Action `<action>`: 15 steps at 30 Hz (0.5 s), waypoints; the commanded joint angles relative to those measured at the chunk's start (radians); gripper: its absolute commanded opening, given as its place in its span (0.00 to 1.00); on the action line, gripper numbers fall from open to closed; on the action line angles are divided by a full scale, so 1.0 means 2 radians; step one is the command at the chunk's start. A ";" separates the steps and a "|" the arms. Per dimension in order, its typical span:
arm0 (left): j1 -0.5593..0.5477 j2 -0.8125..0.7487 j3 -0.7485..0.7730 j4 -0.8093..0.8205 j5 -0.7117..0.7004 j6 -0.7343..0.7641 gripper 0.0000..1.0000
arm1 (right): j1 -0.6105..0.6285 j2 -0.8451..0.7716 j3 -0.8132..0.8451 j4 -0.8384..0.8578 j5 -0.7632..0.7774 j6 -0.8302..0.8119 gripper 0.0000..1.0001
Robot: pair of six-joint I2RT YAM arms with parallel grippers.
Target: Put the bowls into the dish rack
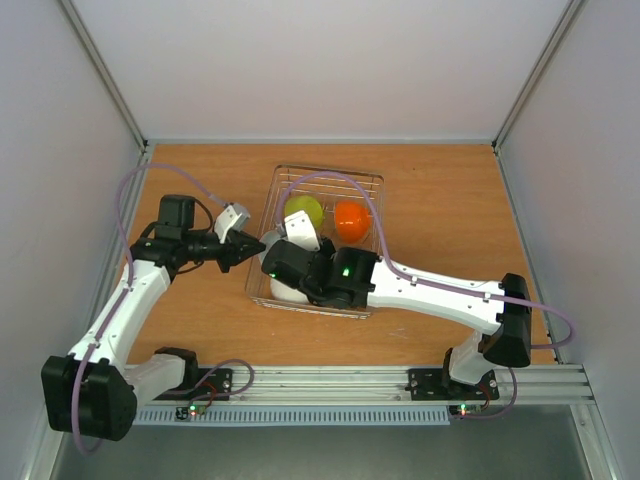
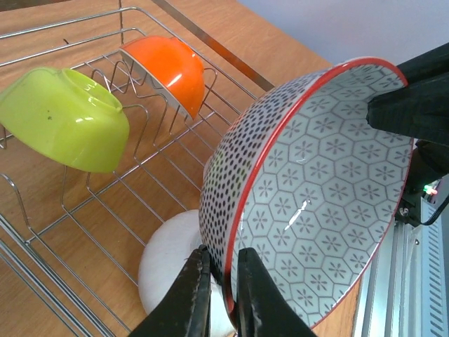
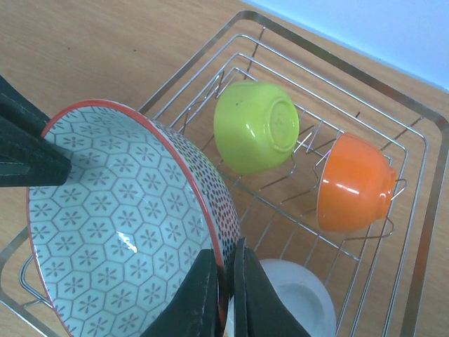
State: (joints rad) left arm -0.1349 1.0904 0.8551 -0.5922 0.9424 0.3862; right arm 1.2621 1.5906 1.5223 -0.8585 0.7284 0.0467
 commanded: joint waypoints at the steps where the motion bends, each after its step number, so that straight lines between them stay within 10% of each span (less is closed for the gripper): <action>1: -0.011 -0.002 0.011 0.013 0.029 0.024 0.01 | 0.012 -0.015 0.006 0.075 -0.010 -0.032 0.01; 6: -0.012 -0.004 0.011 0.007 0.034 0.030 0.00 | 0.017 -0.023 -0.003 0.100 -0.039 -0.051 0.03; 15: -0.012 -0.026 0.003 0.005 0.055 0.045 0.00 | 0.017 -0.116 -0.102 0.187 -0.074 -0.073 0.66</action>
State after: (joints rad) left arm -0.1604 1.0641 0.8558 -0.6029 0.9634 0.4385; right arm 1.2919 1.4750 1.3975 -0.6285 0.6304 -0.0566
